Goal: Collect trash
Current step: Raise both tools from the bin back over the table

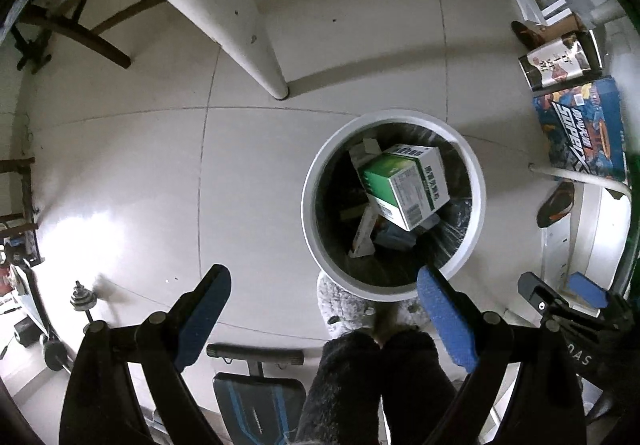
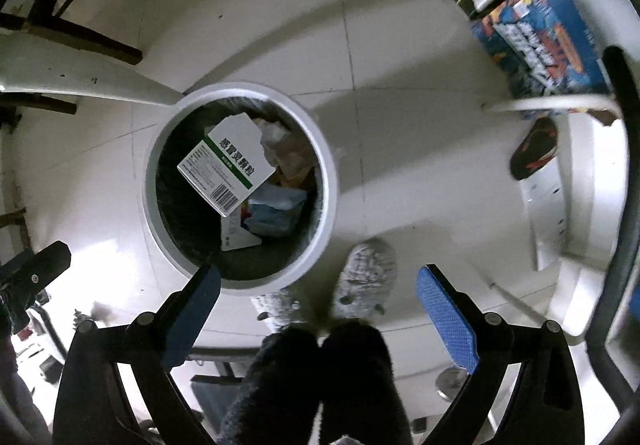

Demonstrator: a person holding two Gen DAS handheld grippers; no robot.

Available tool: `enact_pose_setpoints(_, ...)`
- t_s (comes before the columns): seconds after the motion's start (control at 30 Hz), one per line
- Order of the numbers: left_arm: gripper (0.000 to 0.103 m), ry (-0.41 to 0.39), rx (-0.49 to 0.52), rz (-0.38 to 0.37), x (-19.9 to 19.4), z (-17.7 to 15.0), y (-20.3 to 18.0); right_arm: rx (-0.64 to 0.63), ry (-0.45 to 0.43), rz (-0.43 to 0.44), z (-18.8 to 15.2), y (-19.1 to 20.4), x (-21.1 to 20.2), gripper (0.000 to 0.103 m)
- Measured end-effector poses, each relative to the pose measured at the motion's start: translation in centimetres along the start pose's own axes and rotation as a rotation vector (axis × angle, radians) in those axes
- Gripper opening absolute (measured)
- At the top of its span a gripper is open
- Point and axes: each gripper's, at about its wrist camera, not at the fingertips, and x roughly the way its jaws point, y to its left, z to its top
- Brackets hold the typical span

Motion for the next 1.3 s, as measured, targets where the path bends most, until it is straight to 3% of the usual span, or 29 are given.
enact_pose_setpoints(0.27, 0.095, -0.03, 0.01, 0.0, -6.0, -1.7, -0.1, -0.032, -0.047, -0.009, -1.5, 0.0, -7.0, 0.1)
enact_pose_setpoints(0.5, 0.095, -0.058, 0.029, -0.006, -14.0, -4.2, -0.2, -0.047, -0.069, -0.001, -3.7, 0.5, -14.7, 0.1)
enact_pose_setpoints(0.9, 0.095, -0.135, 0.069, -0.025, -27.4, -7.3, 1.0, -0.074, -0.143, 0.042, -7.9, 2.4, -31.3, 0.1)
enact_pose_setpoints(1.1, 0.095, -0.202, 0.057, -0.016, -32.7, -6.3, 1.4, -0.024, -0.175, 0.125, -8.7, 2.5, -37.0, 0.1)
enact_pose_setpoints(1.3, 0.095, -0.311, 0.053, -0.011, -37.1, -1.0, -1.5, 0.096, -0.232, 0.216, -4.0, 0.4, -42.2, 0.1)
